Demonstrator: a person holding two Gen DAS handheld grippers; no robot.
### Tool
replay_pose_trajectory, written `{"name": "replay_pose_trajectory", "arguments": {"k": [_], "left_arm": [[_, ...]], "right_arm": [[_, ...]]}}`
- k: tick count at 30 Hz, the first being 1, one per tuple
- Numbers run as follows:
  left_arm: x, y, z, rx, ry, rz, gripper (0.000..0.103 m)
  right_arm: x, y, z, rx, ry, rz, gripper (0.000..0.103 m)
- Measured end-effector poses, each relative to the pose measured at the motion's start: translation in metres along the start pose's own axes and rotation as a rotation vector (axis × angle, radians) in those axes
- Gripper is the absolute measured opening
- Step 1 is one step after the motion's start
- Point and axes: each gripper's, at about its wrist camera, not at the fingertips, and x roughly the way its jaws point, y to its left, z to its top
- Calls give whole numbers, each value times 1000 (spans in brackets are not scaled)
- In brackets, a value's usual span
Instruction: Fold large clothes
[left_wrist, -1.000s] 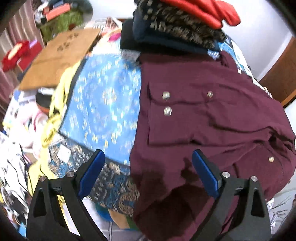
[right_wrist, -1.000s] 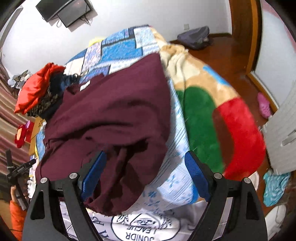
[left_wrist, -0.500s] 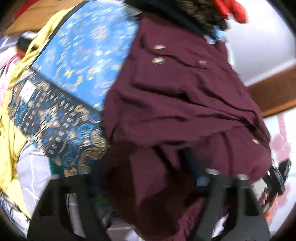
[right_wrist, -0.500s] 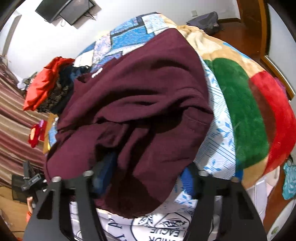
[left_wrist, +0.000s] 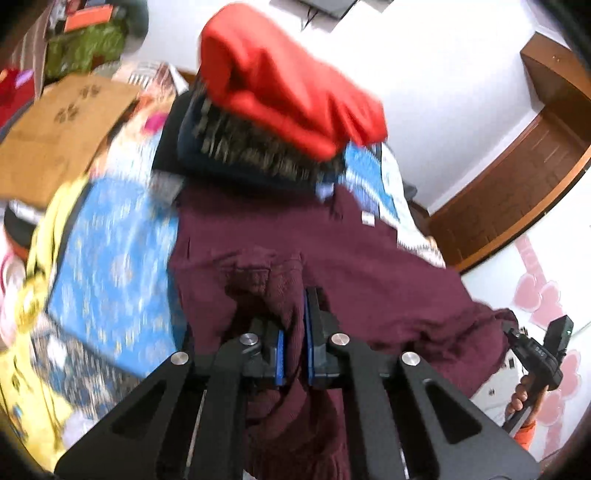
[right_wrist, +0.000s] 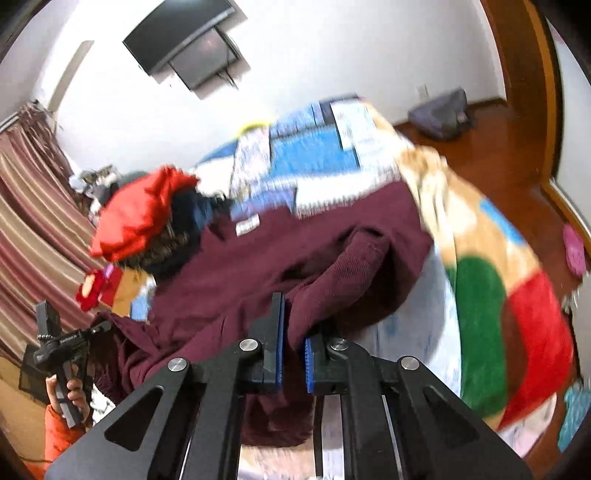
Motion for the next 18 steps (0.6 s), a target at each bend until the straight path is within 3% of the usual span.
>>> {"name": "replay_pose_trajectory", "arguments": {"k": [5, 6, 10, 12, 17, 18], "left_arm": [[33, 16, 34, -30, -28, 51, 7], [49, 24, 37, -44, -18, 95, 7], [105, 51, 28, -56, 88, 215, 8], [121, 59, 17, -71, 136, 220, 8], [105, 47, 11, 15, 139, 248, 12], [100, 45, 11, 23, 143, 252, 17]], "right_arm": [[33, -8, 25, 3, -29, -59, 7], [40, -13, 27, 13, -19, -72, 7], [94, -42, 27, 75, 45, -154, 6], [105, -52, 25, 107, 51, -152, 4], [91, -46, 28, 95, 72, -140, 10], [91, -44, 30, 86, 88, -144, 11]]}}
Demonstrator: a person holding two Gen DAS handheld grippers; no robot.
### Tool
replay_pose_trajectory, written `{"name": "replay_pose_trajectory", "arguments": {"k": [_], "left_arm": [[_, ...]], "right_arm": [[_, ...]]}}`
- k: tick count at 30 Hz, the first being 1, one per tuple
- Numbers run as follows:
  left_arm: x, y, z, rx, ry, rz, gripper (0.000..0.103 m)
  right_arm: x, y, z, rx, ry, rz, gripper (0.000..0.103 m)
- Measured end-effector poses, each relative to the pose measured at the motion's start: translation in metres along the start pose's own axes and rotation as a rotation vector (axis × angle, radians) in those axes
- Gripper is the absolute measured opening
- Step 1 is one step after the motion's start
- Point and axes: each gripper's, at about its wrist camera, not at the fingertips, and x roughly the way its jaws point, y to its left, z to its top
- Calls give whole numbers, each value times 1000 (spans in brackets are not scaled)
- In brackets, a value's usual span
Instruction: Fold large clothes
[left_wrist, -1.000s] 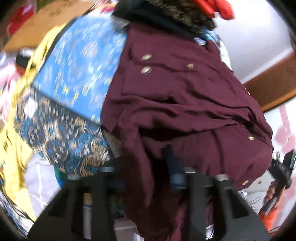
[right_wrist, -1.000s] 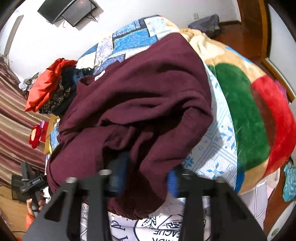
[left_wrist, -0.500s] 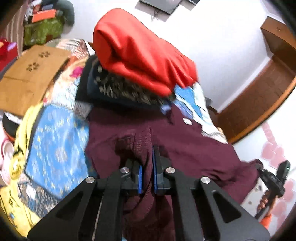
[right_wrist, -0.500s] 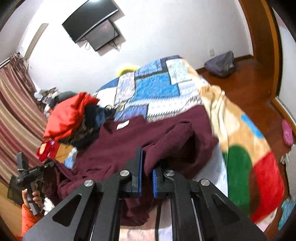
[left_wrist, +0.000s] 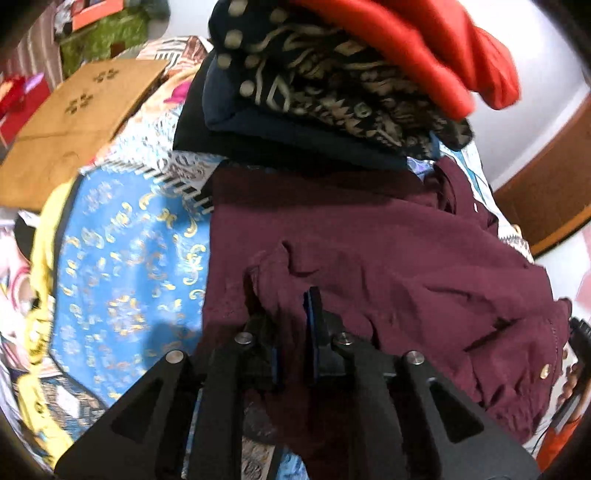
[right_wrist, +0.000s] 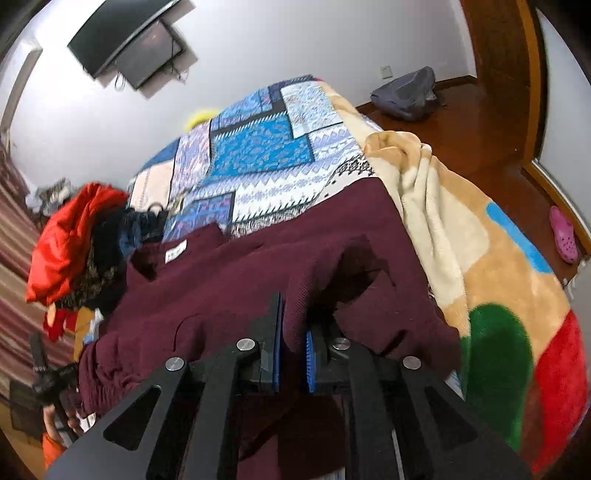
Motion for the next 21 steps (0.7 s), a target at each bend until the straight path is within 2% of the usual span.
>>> {"name": "replay_pose_trajectory", "arguments": {"k": [2, 3, 4, 5, 7, 11, 16, 20, 21], "left_arm": [[-16, 0, -1, 0, 3, 21, 38], [-22, 3, -3, -5, -5, 29, 56], [-35, 6, -6, -18, -39, 29, 66], [-39, 6, -3, -24, -58, 26, 68], [-54, 9, -9, -33, -76, 15, 69], [-60, 12, -26, -56, -41, -46, 70], [-40, 2, -55, -80, 79, -166, 70], [-34, -15, -68, -48, 82, -156, 69], [-36, -21, -69, -24, 63, -128, 64]], "right_arm": [[-10, 6, 1, -13, 39, -4, 17], [-16, 8, 0, -15, 51, 5, 20], [-22, 10, -2, -20, 51, 18, 30], [-25, 13, -3, -27, 43, 23, 43], [-36, 19, -10, -53, 17, 23, 55], [-46, 35, -28, -123, 28, 57, 55], [-27, 37, -48, -116, 101, 81, 55], [-7, 33, -55, -66, 147, 82, 56], [-2, 32, -56, -54, 154, 88, 56]]}}
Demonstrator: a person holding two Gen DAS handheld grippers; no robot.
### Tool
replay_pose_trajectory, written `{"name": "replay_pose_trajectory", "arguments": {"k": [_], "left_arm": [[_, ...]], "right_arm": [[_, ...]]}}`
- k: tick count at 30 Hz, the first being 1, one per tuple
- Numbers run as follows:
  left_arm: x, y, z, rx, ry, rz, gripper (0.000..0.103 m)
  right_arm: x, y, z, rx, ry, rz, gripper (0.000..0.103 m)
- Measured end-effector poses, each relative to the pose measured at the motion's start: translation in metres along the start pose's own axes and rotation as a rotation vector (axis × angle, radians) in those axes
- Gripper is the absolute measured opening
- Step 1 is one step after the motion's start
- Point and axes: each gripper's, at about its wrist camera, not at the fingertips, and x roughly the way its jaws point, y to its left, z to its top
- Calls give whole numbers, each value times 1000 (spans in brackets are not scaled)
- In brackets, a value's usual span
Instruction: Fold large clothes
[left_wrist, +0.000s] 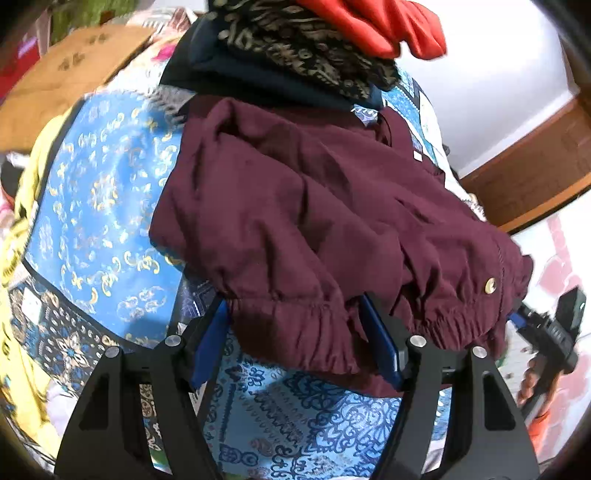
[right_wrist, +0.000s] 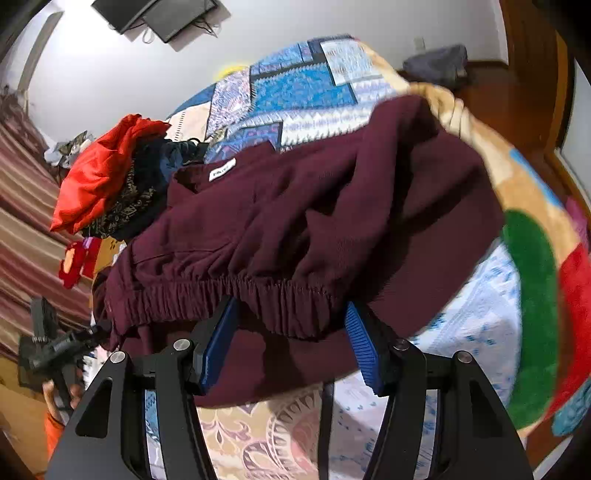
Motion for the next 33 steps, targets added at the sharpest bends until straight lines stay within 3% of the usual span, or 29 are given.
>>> {"name": "replay_pose_trajectory", "arguments": {"k": [3, 4, 5, 7, 11, 15, 20, 22, 24, 28, 33], "left_arm": [[-13, -18, -1, 97, -78, 89, 52], [-19, -22, 0, 121, -105, 99, 45], [-24, -24, 1, 137, -123, 97, 40], [-38, -32, 7, 171, -157, 69, 27], [-48, -43, 28, 229, -185, 20, 19], [-40, -40, 66, 198, -200, -2, 15], [-26, -25, 110, 84, -269, 35, 16], [-19, -20, 121, 40, -283, 40, 22], [-14, -21, 125, 45, -291, 85, 28], [-16, -25, 126, 90, -321, 161, 52], [-34, -24, 121, 121, -326, 151, 59]], "right_arm": [[0, 5, 3, -12, -25, 8, 55], [-3, 8, 3, -22, -33, 13, 48], [-6, 11, 4, -35, -44, 16, 34], [-10, 17, 9, -62, -54, 35, 21], [-17, 26, 28, -78, -84, 102, 17], [-18, 33, 58, -89, -126, 123, 16], [2, 38, 103, -78, -127, 114, 16], [14, 43, 119, -79, -119, 112, 16], [20, 47, 130, -68, -115, 102, 17], [25, 41, 145, -9, -103, 92, 21], [27, 30, 151, 50, -41, 85, 23]]}}
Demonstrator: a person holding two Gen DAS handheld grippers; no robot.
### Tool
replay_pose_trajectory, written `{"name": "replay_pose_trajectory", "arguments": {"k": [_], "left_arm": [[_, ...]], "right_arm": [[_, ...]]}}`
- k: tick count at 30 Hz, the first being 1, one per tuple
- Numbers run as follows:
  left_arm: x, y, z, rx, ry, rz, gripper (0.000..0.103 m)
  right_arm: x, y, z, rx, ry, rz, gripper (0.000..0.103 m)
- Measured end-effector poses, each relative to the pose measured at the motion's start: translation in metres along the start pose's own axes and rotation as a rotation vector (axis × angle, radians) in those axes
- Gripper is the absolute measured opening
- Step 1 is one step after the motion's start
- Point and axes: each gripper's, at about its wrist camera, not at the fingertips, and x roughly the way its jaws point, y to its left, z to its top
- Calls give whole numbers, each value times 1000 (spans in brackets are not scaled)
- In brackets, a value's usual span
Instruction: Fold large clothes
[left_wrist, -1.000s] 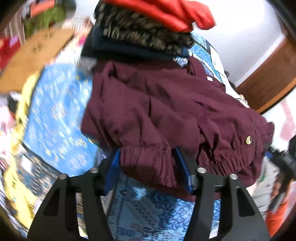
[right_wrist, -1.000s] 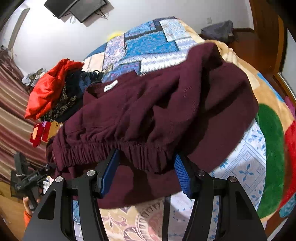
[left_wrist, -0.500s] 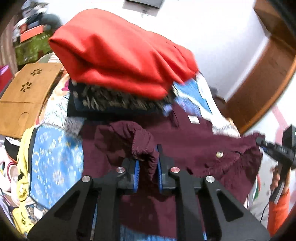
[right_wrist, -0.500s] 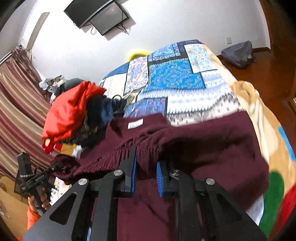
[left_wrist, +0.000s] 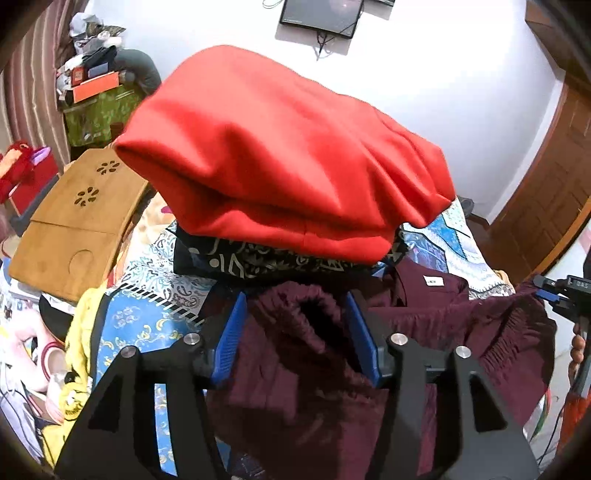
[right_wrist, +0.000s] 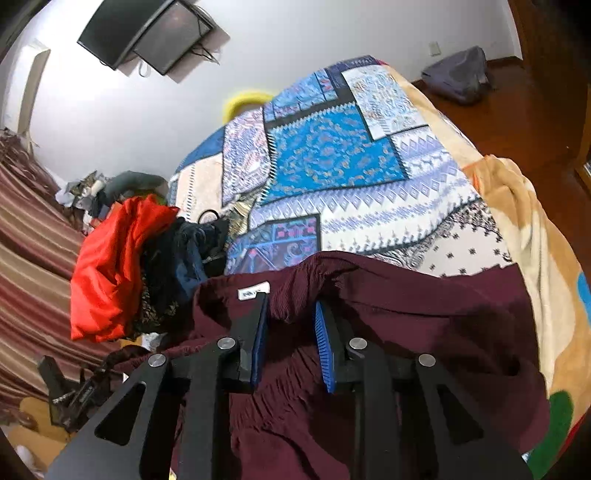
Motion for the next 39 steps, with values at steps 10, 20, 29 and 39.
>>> {"name": "replay_pose_trajectory", "arguments": {"k": [10, 20, 29, 39], "left_arm": [[-15, -14, -21, 106, 18, 22, 67], [71, -53, -93, 191, 244, 16, 70], [22, -18, -90, 55, 183, 38, 72], [12, 70, -109, -299, 227, -25, 83]], "right_arm": [[-76, 23, -1, -159, -202, -146, 58], [-11, 18, -74, -433, -9, -422, 69], [-14, 9, -97, -435, 31, -434, 69], [-21, 41, -92, -358, -10, -208, 69]]}}
